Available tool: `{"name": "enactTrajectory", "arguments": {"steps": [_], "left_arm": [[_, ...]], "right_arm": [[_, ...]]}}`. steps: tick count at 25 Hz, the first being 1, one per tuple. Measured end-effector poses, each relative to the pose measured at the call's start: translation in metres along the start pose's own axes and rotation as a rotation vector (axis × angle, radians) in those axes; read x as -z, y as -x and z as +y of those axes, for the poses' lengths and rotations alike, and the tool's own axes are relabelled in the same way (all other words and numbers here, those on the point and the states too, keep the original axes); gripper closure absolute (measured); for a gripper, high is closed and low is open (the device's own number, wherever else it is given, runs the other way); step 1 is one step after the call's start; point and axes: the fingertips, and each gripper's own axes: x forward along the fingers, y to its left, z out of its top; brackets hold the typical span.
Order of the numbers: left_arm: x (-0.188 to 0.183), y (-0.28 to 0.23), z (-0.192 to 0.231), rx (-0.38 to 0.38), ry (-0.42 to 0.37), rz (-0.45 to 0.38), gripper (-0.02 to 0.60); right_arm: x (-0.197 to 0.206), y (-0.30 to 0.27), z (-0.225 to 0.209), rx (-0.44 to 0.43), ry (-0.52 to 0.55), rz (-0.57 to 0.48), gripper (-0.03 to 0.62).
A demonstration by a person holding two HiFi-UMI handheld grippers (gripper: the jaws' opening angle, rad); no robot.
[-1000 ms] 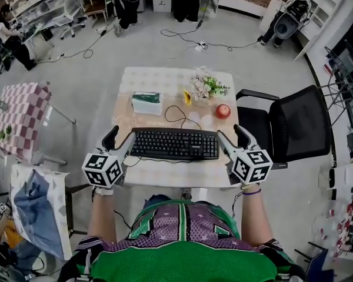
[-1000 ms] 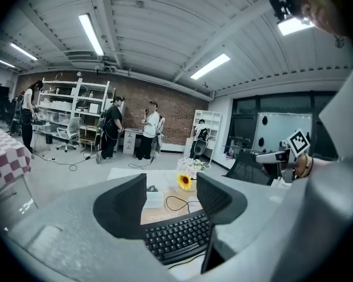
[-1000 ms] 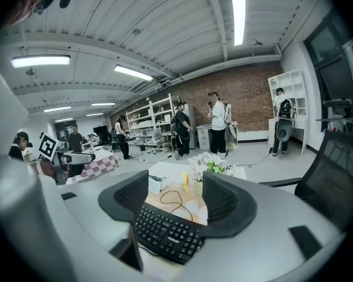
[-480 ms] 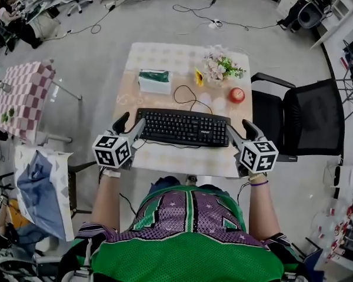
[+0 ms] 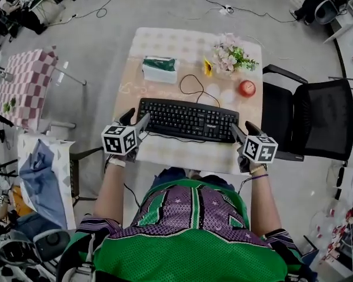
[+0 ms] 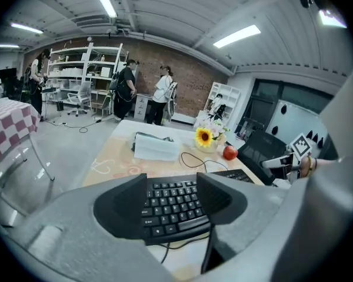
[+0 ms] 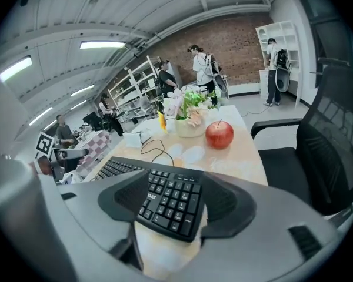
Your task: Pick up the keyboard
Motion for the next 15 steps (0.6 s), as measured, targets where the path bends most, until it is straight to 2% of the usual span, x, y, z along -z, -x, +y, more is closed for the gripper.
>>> {"name": "enactTrajectory", "arguments": {"steps": [4,10,15], "left_arm": [[0.021,-0.013,0.015,-0.041,-0.028,0.071,0.324],[0.048,-0.033,0.040,-0.094,0.019,0.140,0.324],[0.068,-0.050,0.046,-0.068,0.063,0.188,0.321]], "right_arm": [[0.015,-0.018,-0.009,0.000,-0.028,0.043,0.322],[0.037,-0.037,-0.023,0.010,-0.067,0.110,0.322],[0.049,-0.045,-0.029,0.024,-0.070,0.155,0.322]]}}
